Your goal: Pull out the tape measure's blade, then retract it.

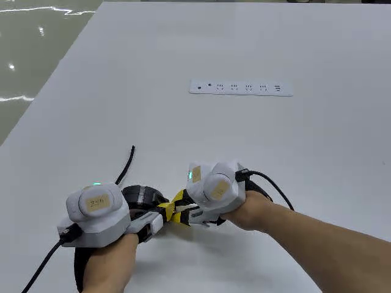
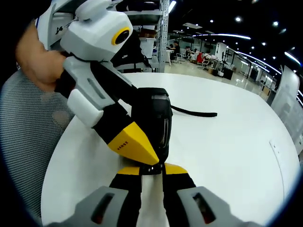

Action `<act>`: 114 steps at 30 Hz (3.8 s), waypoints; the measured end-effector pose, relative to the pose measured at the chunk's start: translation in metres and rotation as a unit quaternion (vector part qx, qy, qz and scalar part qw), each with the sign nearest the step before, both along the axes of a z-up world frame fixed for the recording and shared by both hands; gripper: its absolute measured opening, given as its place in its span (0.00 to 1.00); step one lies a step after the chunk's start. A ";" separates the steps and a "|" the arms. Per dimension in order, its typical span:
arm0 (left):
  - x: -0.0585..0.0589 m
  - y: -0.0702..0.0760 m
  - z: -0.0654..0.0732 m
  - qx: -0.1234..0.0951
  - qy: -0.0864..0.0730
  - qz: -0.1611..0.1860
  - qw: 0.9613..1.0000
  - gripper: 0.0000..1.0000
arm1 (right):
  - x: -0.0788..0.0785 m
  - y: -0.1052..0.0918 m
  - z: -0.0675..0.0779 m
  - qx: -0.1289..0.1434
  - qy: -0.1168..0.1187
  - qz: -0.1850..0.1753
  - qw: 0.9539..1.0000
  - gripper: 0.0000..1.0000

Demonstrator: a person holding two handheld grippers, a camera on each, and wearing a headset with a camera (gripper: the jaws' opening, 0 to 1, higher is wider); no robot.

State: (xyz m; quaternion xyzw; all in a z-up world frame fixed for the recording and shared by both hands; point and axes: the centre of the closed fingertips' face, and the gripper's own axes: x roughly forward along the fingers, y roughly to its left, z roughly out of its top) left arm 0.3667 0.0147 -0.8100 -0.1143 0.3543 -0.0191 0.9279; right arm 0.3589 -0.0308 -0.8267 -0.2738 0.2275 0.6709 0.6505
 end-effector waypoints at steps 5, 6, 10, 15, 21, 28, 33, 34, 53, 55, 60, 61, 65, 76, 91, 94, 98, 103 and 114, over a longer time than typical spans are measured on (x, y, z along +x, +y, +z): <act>0.000 0.000 0.000 0.002 0.002 -0.001 1.000 0.65 | -0.001 0.000 -0.003 -0.009 -0.002 0.001 1.000 0.16; 0.000 0.000 0.000 0.003 0.002 -0.001 1.000 0.65 | 0.000 0.000 -0.003 -0.008 -0.003 0.000 1.000 0.16; 0.000 0.000 0.000 0.004 0.002 -0.001 1.000 0.65 | 0.002 -0.001 -0.001 -0.007 -0.001 -0.005 1.000 0.18; 0.000 -0.001 0.000 0.005 0.004 -0.002 1.000 0.65 | 0.004 -0.002 0.000 -0.007 -0.001 -0.009 1.000 0.20; -0.001 0.000 0.002 0.012 0.004 -0.008 1.000 0.65 | 0.005 -0.007 -0.001 -0.012 -0.006 -0.014 1.000 0.22; -0.002 0.003 0.006 0.019 0.002 -0.018 1.000 0.65 | 0.008 -0.018 0.002 -0.014 -0.005 -0.028 1.000 0.25; -0.002 0.003 0.009 0.018 -0.004 -0.024 1.000 0.66 | 0.011 -0.028 0.004 -0.013 -0.003 -0.043 0.999 0.27; -0.002 0.003 0.009 0.019 -0.003 -0.026 0.999 0.67 | 0.012 -0.030 0.004 -0.014 -0.001 -0.046 0.999 0.27; -0.008 0.004 0.014 0.038 -0.014 -0.073 0.997 0.71 | 0.019 -0.078 0.007 -0.004 0.005 -0.114 0.994 0.36; -0.008 0.005 0.015 0.039 -0.018 -0.076 0.996 0.72 | 0.020 -0.085 0.009 -0.001 0.004 -0.123 0.992 0.36; -0.012 0.005 0.014 0.046 -0.019 -0.102 0.993 0.73 | 0.021 -0.102 0.012 0.001 0.001 -0.144 0.990 0.38; -0.013 0.006 0.015 0.049 -0.022 -0.111 0.992 0.73 | 0.020 -0.106 0.012 -0.001 0.001 -0.148 0.989 0.39; -0.016 0.008 0.015 0.053 -0.025 -0.130 0.990 0.73 | 0.019 -0.120 0.013 -0.003 -0.002 -0.159 0.987 0.41; -0.021 0.015 0.016 0.059 -0.035 -0.175 0.982 0.74 | 0.017 -0.154 0.014 -0.002 -0.005 -0.200 0.980 0.43; -0.031 0.022 0.018 0.064 -0.049 -0.255 0.964 0.74 | 0.002 -0.194 0.019 0.008 -0.005 -0.241 0.971 0.47; -0.033 0.021 0.019 0.060 -0.055 -0.269 0.960 0.74 | -0.002 -0.203 0.019 0.009 -0.004 -0.249 0.969 0.48; -0.034 0.023 0.021 0.060 -0.062 -0.274 0.958 0.76 | -0.007 -0.214 0.018 0.007 -0.003 -0.256 0.967 0.49; -0.037 0.029 0.022 0.056 -0.067 -0.278 0.957 0.76 | -0.014 -0.226 0.017 0.011 0.002 -0.268 0.963 0.50; -0.055 0.020 0.029 0.038 -0.088 -0.314 0.945 0.80 | -0.031 -0.235 0.030 0.049 0.008 -0.289 0.956 0.61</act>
